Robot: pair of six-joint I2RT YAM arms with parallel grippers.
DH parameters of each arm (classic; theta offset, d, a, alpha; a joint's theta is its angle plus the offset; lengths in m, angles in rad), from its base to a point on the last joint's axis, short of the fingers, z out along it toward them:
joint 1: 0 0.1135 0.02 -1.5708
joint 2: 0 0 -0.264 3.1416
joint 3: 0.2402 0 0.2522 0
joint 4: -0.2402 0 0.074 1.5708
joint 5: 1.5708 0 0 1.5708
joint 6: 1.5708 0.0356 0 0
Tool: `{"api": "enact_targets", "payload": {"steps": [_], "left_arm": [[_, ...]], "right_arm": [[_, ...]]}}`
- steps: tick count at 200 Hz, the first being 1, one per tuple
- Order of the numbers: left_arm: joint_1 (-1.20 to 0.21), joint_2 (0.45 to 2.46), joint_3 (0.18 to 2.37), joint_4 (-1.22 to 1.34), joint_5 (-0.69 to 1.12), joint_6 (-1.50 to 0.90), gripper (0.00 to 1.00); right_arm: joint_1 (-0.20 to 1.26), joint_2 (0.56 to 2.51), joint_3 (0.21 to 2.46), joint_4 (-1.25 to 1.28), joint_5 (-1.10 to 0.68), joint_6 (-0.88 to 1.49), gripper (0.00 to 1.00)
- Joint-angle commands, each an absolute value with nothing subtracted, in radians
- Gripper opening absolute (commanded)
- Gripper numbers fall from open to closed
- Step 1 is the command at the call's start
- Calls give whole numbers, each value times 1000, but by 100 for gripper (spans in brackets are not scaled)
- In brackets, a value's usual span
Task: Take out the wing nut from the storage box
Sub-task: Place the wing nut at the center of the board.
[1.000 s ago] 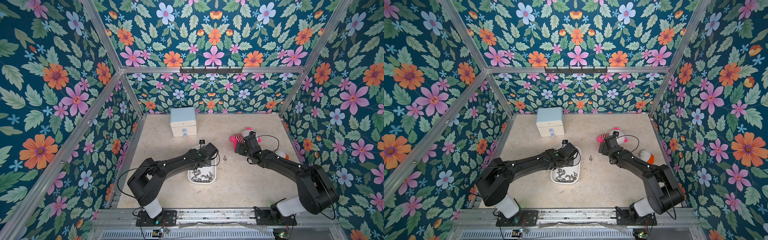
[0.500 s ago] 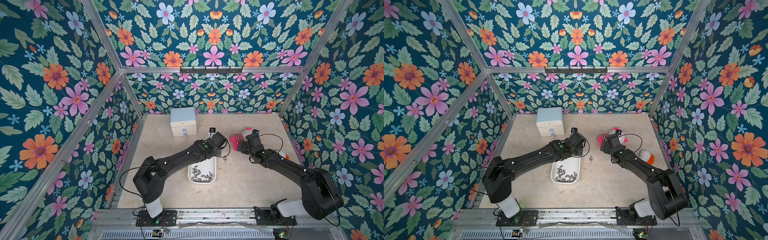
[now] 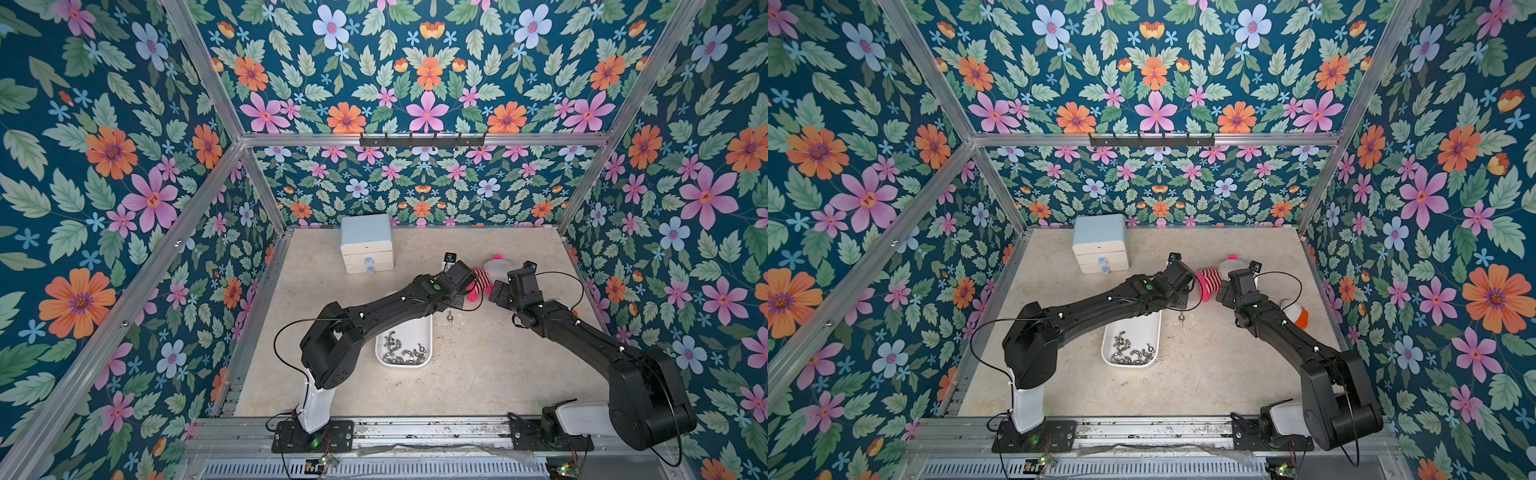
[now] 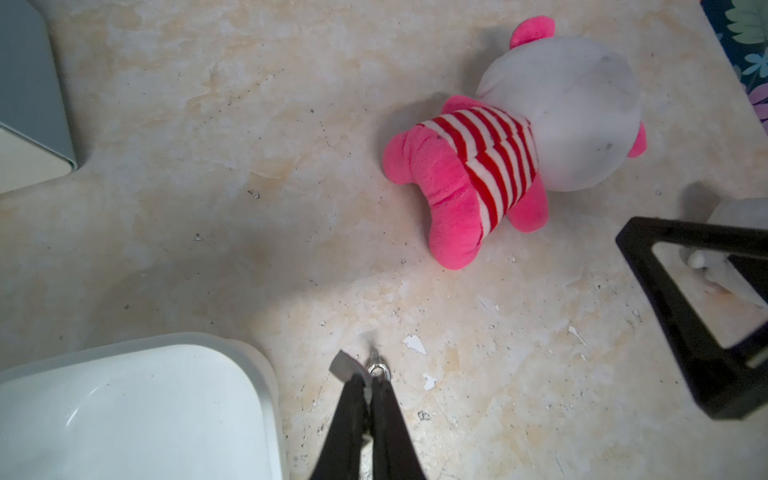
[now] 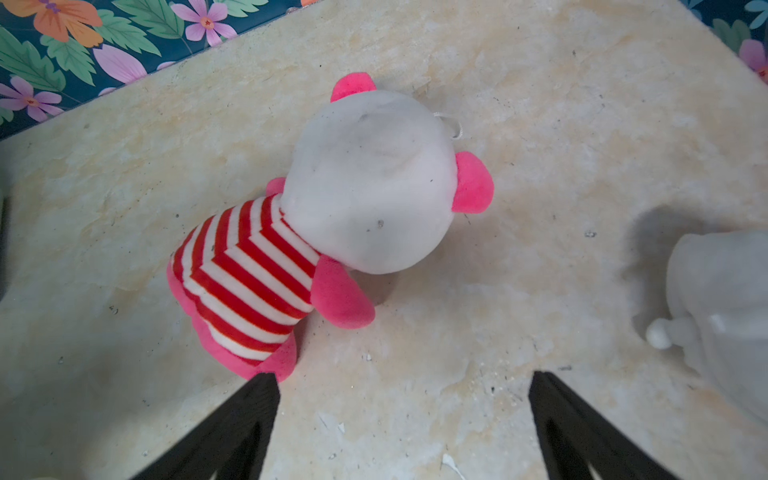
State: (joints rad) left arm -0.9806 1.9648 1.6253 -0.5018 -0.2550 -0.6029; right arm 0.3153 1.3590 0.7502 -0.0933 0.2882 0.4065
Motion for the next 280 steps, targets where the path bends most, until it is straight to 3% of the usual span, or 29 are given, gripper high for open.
{"api": "enact_targets", "payload": {"steps": [1,120,280], "left_arm": [[-980,1991,1662,-504,-245,-591,1],[-961,2154,1788,-520,-235,-591,0],[-945,2274,1778,-477,-180,-611,0]], "right_arm": [[312,1360,749,-98,294,394,99],[296,1358,740,-94,272,393,99],[295,1372,741,-92,278,382,99]]}}
